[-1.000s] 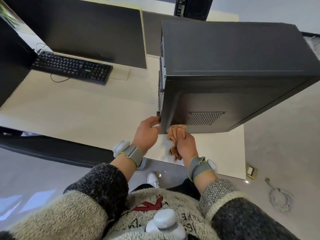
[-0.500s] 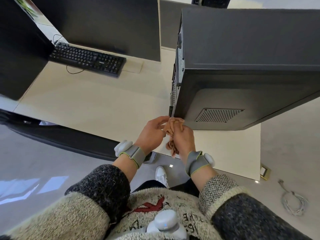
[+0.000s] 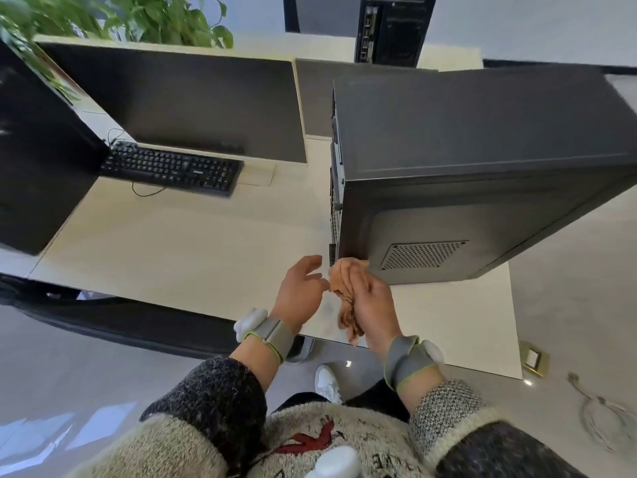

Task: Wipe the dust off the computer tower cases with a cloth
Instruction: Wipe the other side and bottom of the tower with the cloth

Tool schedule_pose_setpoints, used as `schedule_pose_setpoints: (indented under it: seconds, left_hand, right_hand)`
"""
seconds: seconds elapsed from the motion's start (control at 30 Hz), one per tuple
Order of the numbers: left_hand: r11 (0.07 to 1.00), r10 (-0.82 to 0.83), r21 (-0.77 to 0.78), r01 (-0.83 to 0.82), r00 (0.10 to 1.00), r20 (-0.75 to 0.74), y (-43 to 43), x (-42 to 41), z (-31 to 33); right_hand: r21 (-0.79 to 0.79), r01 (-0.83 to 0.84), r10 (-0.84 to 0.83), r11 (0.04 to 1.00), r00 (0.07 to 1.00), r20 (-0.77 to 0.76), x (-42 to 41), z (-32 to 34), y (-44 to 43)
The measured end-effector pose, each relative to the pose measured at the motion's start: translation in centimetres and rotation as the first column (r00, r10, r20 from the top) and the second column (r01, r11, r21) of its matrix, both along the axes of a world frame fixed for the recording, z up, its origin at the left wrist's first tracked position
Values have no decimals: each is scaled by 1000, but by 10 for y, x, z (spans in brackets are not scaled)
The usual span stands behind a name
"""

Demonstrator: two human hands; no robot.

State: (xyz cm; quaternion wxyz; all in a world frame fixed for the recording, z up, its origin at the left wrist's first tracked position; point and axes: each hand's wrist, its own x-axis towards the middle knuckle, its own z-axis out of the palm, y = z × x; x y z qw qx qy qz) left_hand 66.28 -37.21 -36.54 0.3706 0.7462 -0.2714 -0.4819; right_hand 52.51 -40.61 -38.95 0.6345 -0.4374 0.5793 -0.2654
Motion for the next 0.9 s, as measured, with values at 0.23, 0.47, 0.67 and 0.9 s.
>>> schedule_pose_setpoints:
  seconds: [0.23,0.47,0.67,0.9]
  left_hand:
    - [1000,3,11,-3,1000,1,3,1,0]
    - [998,-2,60,-1,999,40,-5,-10,-11]
    - [993,-63,103,57,996,63,-5,-19,-16]
    - [991,-96,100,90,993,61,-14,-33,-15]
  right_hand:
    - [291,75,-51,954,994,-92,-6,-23,-4]
    - [-104,-22,9,994,992,-124,-18,-11,-5]
    - [175,25,-15,984,998,-63,-29,-26,-16]
    - [-163,-35,10,986,988,-153,-40,-23,-16]
